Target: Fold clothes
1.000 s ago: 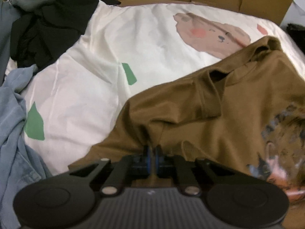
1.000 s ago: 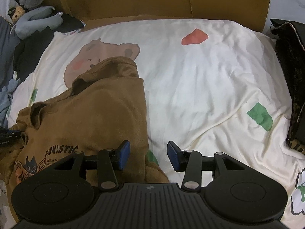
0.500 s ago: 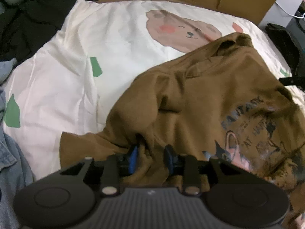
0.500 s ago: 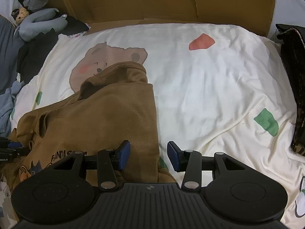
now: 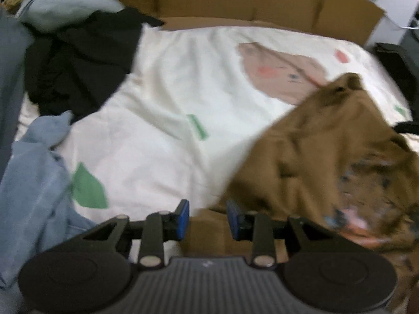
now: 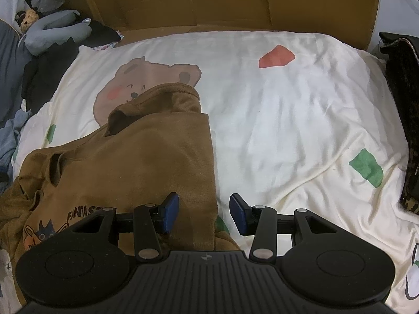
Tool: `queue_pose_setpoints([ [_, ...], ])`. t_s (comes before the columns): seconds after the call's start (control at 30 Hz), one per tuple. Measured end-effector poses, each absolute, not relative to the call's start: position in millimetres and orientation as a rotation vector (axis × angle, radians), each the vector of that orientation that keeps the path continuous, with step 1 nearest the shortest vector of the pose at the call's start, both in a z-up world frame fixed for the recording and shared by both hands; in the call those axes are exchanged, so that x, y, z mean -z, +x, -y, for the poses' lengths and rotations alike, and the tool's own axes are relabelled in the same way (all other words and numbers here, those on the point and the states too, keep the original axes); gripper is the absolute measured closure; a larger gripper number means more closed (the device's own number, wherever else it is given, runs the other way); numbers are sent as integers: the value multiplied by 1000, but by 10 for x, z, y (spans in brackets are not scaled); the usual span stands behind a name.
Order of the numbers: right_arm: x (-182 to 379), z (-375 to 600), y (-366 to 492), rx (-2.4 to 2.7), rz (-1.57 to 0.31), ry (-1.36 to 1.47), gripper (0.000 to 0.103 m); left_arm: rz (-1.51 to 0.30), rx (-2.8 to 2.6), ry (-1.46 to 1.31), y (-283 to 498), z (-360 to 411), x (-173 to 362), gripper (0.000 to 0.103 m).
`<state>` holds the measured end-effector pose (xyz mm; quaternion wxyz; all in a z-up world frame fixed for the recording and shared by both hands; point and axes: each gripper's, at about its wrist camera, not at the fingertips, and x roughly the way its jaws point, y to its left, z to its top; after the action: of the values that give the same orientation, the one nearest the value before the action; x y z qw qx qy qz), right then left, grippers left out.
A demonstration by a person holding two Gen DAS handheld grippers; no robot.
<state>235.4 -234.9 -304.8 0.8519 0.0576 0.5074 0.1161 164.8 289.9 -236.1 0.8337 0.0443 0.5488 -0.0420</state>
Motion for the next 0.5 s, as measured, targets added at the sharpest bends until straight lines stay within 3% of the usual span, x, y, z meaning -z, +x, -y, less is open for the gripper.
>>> queue_pose_setpoints([
  [0.13,3042,2352,2348,-244,-1067,117,53,-1196,-5,87,1823,-3056,2633,79],
  [0.5,3078,2359,2341,-237,-1075,118,53,-1227,42,100,1648,-2929,2874,78],
])
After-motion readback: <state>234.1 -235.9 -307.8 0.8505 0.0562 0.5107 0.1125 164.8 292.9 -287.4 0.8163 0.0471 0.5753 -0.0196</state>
